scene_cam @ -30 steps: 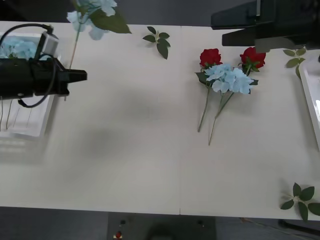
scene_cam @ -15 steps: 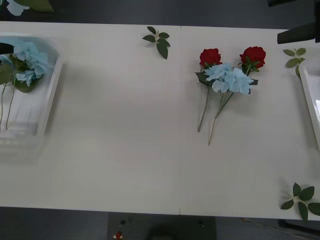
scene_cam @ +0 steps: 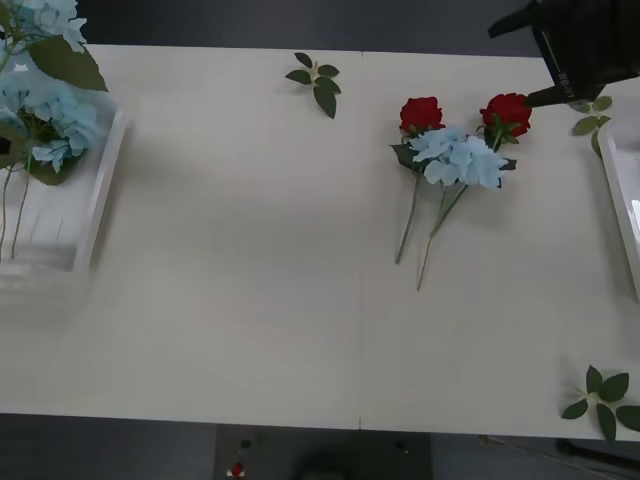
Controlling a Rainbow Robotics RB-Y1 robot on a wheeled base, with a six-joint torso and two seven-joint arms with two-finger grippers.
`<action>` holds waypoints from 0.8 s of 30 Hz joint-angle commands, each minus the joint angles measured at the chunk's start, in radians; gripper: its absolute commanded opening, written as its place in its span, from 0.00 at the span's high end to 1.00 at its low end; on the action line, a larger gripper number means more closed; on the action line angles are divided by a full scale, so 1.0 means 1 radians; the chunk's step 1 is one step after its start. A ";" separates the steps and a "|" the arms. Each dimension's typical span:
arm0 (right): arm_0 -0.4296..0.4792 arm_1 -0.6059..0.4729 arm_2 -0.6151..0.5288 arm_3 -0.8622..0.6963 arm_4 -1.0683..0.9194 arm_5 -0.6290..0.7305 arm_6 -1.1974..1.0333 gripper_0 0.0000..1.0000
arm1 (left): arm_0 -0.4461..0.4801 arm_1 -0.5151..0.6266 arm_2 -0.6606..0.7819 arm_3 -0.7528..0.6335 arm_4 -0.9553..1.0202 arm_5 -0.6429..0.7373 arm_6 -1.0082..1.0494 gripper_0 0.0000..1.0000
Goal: Put the red flowers into the right box and the blue flowers into the left box
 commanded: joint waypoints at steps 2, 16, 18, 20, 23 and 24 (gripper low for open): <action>-0.039 0.086 -0.021 0.069 0.150 -0.034 -0.090 0.00 | 0.125 0.157 0.002 -0.171 0.075 -0.062 0.012 1.00; -0.060 0.313 -0.022 0.347 0.572 -0.256 -0.275 0.00 | 0.382 0.250 0.003 -0.323 0.250 -0.299 0.023 1.00; -0.062 0.325 -0.022 0.371 0.601 -0.276 -0.304 0.00 | 0.382 0.219 0.003 -0.319 0.236 -0.325 0.030 1.00; -0.060 0.336 -0.022 0.396 0.638 -0.301 -0.340 0.00 | 0.382 0.181 0.003 -0.306 0.230 -0.369 0.037 1.00; -0.060 0.337 -0.022 0.429 0.677 -0.320 -0.345 0.00 | 0.382 0.127 0.003 -0.277 0.229 -0.426 0.037 1.00; -0.060 0.339 -0.021 0.440 0.686 -0.320 -0.339 0.00 | 0.382 0.111 0.003 -0.268 0.227 -0.443 0.037 1.00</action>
